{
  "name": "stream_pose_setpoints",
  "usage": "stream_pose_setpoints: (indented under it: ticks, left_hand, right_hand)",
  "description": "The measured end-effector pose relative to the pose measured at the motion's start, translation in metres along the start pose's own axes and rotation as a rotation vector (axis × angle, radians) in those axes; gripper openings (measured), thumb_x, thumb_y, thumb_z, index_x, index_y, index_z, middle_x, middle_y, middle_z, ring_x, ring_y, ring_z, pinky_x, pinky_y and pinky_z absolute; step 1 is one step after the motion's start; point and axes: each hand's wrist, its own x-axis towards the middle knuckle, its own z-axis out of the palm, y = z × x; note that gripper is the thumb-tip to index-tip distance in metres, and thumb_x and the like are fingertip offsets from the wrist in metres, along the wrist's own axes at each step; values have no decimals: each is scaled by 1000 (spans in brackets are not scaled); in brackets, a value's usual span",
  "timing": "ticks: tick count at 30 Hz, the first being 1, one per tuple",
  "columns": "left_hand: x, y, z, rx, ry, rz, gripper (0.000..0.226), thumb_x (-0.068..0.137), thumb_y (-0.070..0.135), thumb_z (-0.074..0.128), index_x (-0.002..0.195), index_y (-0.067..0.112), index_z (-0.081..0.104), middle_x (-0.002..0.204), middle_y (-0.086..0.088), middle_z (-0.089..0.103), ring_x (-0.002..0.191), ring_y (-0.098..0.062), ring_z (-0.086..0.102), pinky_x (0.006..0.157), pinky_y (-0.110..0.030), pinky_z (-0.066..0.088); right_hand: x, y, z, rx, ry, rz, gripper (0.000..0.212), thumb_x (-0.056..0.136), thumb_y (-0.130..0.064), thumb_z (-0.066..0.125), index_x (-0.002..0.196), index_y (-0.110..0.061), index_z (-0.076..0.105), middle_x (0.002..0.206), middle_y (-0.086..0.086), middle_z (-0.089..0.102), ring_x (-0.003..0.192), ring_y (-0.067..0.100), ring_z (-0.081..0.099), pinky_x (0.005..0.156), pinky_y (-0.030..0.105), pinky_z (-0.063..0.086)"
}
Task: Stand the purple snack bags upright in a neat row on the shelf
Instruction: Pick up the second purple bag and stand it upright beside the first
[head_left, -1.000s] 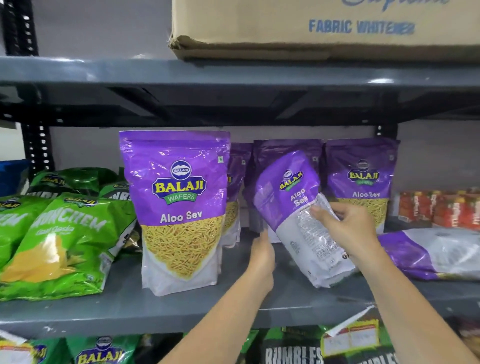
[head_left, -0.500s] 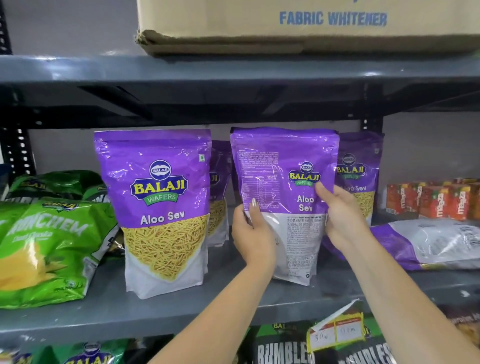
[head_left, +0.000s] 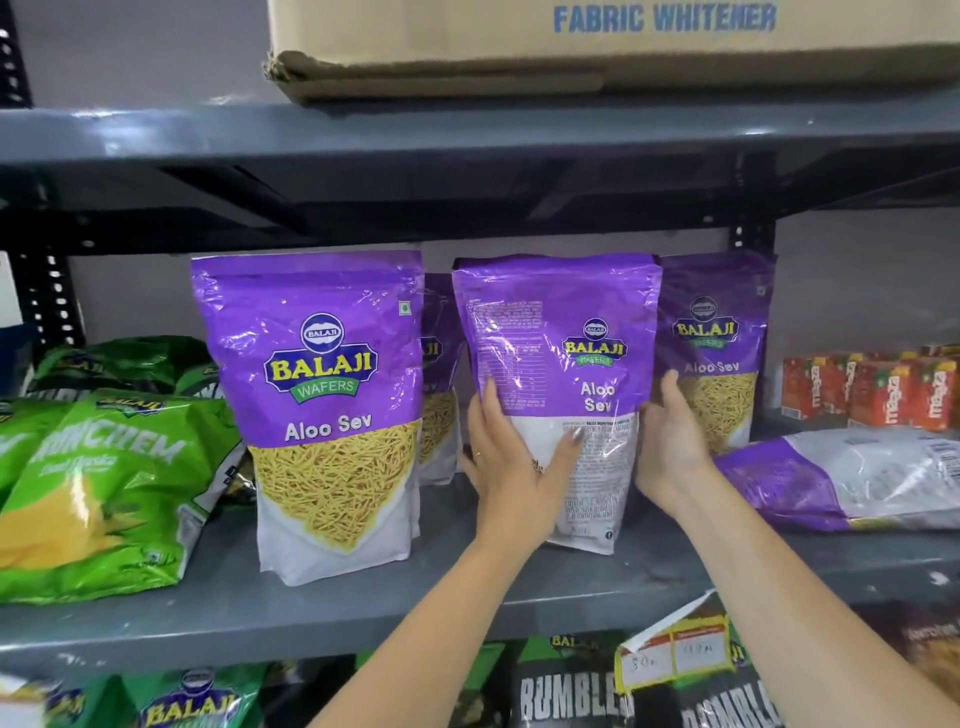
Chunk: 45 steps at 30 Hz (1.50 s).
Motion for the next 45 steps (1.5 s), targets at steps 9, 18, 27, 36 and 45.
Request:
stream_pose_setpoints:
  ticks: [9, 18, 27, 36, 45]
  left_hand:
    - [-7, -2, -14, 76, 54, 9, 31, 94, 39, 56, 119, 22, 58, 116, 0, 60, 100, -15, 60, 90, -43, 51]
    - [-9, 0, -20, -227, -326, -180, 90, 54, 69, 79, 125, 33, 37, 125, 16, 62, 113, -3, 61, 99, -33, 51]
    - [18, -36, -46, -405, -389, -284, 75, 85, 17, 72, 147, 28, 31, 145, 4, 52, 134, -12, 48, 114, -34, 39]
    - [11, -36, -49, -319, -413, -356, 57, 95, 24, 58, 146, 12, 35, 148, -8, 49, 139, -21, 43, 116, -39, 35]
    - [-67, 38, -6, 59, -79, 133, 23, 83, 41, 56, 106, 37, 53, 101, 19, 58, 96, -3, 56, 84, -18, 43]
  right_hand:
    - [-14, 13, 4, -278, 357, -455, 29, 94, -8, 49, 72, -18, 65, 49, -10, 69, 41, 3, 62, 40, 13, 45]
    - [-17, 24, 4, -514, 369, -596, 44, 70, -24, 83, 107, -29, 60, 87, -2, 64, 80, 14, 56, 76, 26, 46]
    - [-3, 11, -17, -486, 25, -92, 79, 83, -13, 71, 149, -13, 28, 142, 14, 51, 132, 21, 47, 105, 36, 37]
    - [-12, 8, -10, -592, -70, -47, 60, 82, -17, 72, 137, -17, 46, 125, 15, 63, 116, 28, 61, 98, 46, 46]
    - [-10, -73, -76, -1354, 271, -354, 46, 84, -28, 69, 127, -14, 61, 125, 8, 66, 113, 25, 62, 92, 29, 44]
